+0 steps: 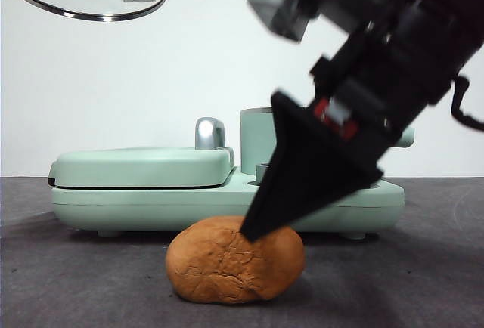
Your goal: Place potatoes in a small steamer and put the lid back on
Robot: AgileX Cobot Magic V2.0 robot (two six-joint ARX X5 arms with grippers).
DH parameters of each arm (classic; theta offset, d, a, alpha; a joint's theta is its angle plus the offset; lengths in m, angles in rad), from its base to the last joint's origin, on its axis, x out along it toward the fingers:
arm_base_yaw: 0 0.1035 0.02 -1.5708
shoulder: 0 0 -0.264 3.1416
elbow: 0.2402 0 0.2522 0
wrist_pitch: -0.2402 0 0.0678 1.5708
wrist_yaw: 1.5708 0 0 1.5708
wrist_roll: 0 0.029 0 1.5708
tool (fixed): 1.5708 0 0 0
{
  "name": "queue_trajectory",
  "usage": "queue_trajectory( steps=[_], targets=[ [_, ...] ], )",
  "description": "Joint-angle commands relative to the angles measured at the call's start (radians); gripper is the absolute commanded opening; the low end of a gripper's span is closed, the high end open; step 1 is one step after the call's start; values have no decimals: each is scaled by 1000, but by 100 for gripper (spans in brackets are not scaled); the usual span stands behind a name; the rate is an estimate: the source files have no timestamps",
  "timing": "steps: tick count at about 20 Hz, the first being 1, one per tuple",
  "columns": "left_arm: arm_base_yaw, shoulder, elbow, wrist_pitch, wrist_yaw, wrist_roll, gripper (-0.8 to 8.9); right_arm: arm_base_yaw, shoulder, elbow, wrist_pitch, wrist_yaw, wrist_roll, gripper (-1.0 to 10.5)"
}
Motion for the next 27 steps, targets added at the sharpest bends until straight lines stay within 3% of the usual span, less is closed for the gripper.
queue_trajectory(
  steps=[1,6,8,13,16,23,27],
  targets=[
    [-2,1,15,27,-2,-8,15,11,40,23,10,-2,-4,372],
    [-2,1,15,27,-2,-8,15,11,71,23,8,-2,17,326],
    [-2,1,15,26,-2,-8,15,12,71,23,8,-1,47,246],
    [-2,1,15,-2,-2,-4,15,12,27,23,-62,-2,153,244],
    [-2,1,15,3,-2,0,15,10,-93,23,-180,8,200,244],
    [-2,2,15,4,-2,13,15,-35,-373,152,-625,142,499,244],
    [-2,8,15,5,-2,18,15,-97,-364,337,-790,216,521,244]
  ],
)
